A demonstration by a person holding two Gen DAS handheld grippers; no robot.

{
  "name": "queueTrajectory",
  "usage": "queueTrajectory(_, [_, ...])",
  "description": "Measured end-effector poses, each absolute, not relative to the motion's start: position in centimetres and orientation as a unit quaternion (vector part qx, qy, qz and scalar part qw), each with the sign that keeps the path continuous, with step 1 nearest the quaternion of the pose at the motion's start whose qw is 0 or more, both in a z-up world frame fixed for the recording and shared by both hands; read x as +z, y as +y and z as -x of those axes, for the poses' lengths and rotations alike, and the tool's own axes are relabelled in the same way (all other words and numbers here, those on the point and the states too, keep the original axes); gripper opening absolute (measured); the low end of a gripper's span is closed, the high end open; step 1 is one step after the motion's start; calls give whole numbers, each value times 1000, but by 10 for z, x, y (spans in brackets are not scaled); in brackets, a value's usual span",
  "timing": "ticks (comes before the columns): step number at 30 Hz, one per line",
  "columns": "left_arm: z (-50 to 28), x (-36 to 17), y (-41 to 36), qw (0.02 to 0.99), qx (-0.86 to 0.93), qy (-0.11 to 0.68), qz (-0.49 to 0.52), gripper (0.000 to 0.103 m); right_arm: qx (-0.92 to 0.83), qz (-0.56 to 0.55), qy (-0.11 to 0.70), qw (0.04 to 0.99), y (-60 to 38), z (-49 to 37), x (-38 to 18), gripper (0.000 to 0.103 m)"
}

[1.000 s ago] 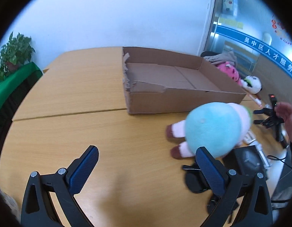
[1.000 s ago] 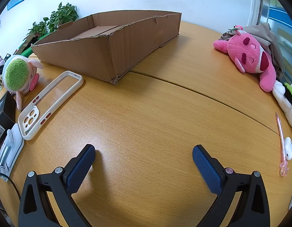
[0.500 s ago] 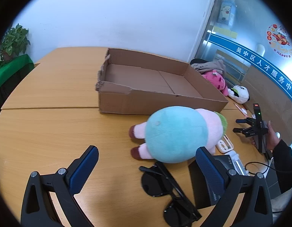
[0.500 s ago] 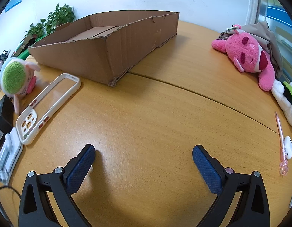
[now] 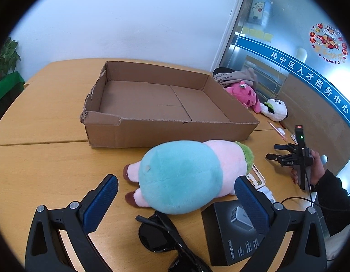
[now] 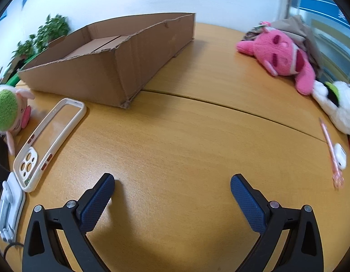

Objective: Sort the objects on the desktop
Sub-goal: 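Close the left gripper on the teal-and-pink plush toy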

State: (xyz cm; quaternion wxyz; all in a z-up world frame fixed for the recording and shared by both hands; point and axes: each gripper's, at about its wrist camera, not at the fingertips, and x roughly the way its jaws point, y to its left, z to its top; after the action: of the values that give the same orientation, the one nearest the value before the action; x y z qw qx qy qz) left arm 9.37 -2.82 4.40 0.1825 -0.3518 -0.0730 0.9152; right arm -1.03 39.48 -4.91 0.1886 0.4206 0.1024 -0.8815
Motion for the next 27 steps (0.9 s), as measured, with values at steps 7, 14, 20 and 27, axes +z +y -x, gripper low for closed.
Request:
queueTrajectory(7, [-88, 45, -29, 147, 918, -81, 361, 102, -907, -350, 54, 227, 378, -37, 11, 102])
queueTrajectory(14, [-93, 45, -27, 128, 930, -56, 340, 100, -886, -375, 71, 263, 319, -54, 34, 12])
queueTrajectory(20, [-80, 32, -38, 154, 909, -93, 376, 50, -879, -349, 80, 315, 279, -70, 36, 68])
queueTrajectory(27, [-71, 31, -34, 182, 898, -113, 385, 53, -858, -336, 33, 387, 247, -76, 42, 101])
